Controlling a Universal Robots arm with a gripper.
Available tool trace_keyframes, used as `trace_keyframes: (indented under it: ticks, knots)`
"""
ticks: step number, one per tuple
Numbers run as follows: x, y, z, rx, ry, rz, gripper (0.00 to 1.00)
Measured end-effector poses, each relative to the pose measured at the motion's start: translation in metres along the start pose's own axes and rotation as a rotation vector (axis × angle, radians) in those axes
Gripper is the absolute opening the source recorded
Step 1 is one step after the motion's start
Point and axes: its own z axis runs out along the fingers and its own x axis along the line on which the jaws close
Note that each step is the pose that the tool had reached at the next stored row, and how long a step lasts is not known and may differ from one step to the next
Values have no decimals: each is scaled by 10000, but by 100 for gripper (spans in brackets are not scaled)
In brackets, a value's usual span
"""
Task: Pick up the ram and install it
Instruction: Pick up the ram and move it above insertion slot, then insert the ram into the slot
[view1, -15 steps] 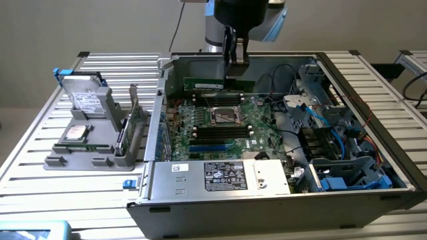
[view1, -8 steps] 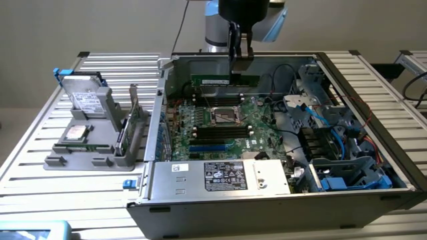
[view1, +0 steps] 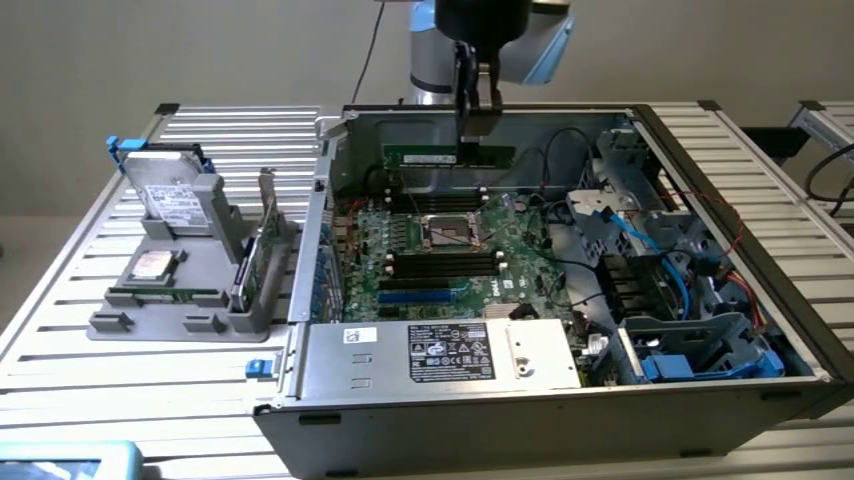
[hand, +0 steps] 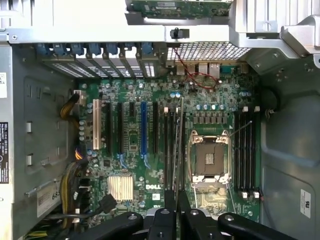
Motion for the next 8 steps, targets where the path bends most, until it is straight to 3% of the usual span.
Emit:
trace_keyframes:
  ticks: [8]
  knots:
    - [-141, 1, 87, 1, 39, -54, 14]
